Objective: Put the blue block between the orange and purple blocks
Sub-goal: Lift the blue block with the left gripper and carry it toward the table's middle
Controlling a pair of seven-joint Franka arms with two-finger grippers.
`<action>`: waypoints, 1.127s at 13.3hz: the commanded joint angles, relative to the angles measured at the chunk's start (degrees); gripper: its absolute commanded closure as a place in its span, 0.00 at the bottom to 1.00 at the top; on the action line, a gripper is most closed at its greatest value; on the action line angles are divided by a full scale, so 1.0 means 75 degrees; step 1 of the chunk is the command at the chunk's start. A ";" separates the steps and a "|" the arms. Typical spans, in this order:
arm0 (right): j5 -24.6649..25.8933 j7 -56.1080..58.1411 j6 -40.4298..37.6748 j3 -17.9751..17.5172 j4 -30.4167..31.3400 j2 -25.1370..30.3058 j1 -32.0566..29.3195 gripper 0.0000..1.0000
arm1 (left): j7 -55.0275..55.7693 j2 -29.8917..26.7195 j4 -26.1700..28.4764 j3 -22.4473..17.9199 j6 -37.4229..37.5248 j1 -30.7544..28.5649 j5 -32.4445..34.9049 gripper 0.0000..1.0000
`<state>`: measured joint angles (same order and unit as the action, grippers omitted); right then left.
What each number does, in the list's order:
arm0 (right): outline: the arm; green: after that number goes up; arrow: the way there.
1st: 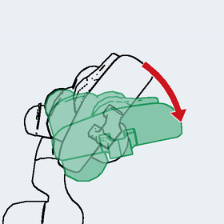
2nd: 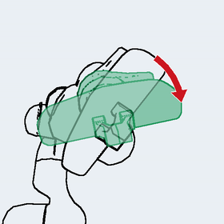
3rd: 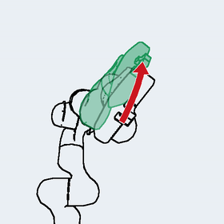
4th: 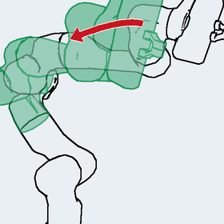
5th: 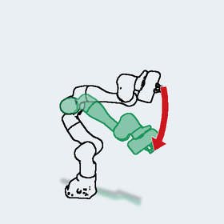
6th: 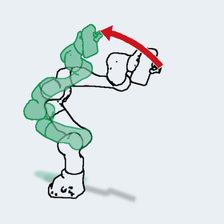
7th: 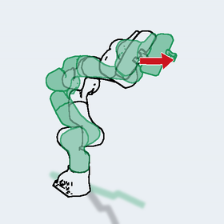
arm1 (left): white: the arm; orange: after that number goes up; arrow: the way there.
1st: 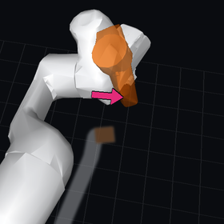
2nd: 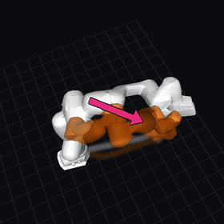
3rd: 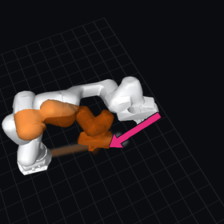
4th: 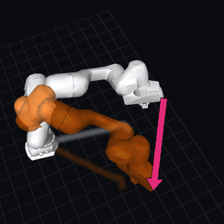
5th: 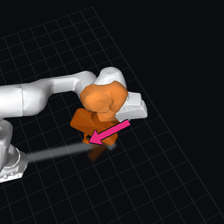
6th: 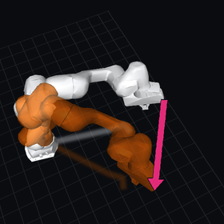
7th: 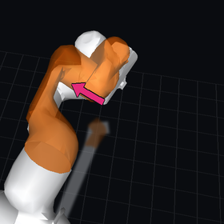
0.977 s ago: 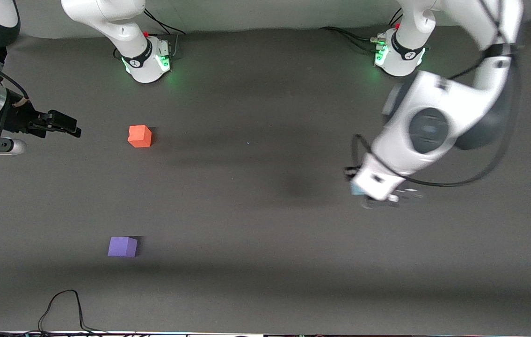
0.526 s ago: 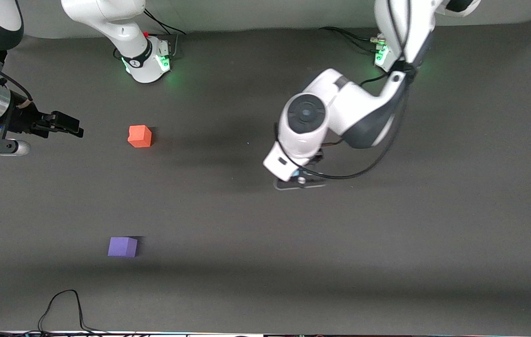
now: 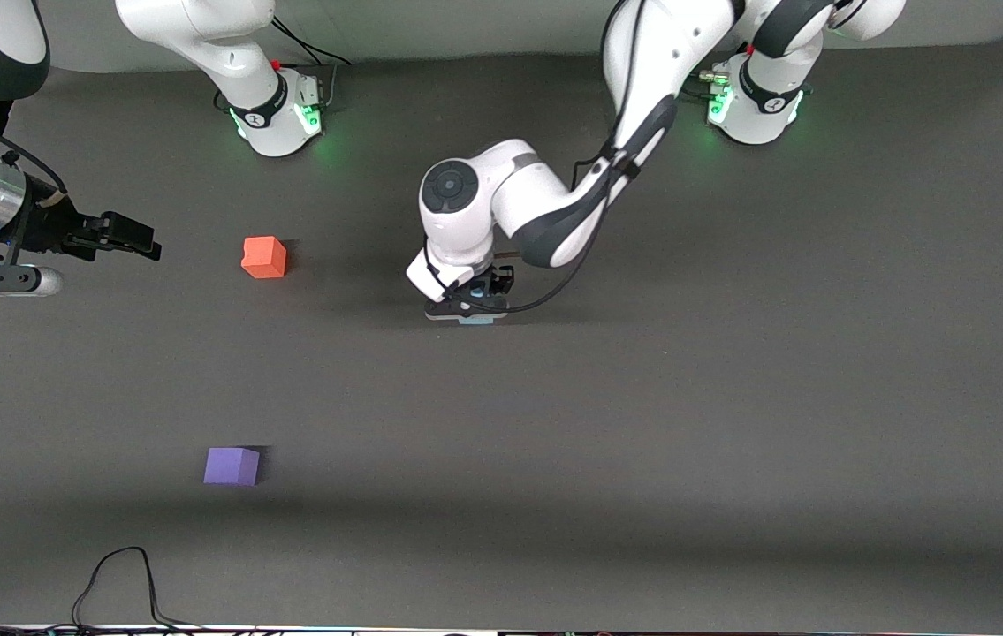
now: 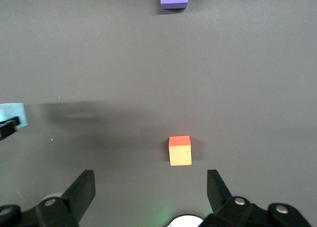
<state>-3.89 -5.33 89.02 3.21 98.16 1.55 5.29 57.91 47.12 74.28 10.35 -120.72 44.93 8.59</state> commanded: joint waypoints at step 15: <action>0.0062 0.0008 0.0095 -0.0030 0.0224 0.0180 0.0162 0.00 | -0.0114 -0.0339 -0.0365 -0.0045 0.0566 -0.0901 0.0064 0.00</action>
<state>-3.82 -5.33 89.05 2.90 98.43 1.55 5.99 58.19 49.67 70.50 8.45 -120.93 42.42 10.34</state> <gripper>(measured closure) 0.000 0.000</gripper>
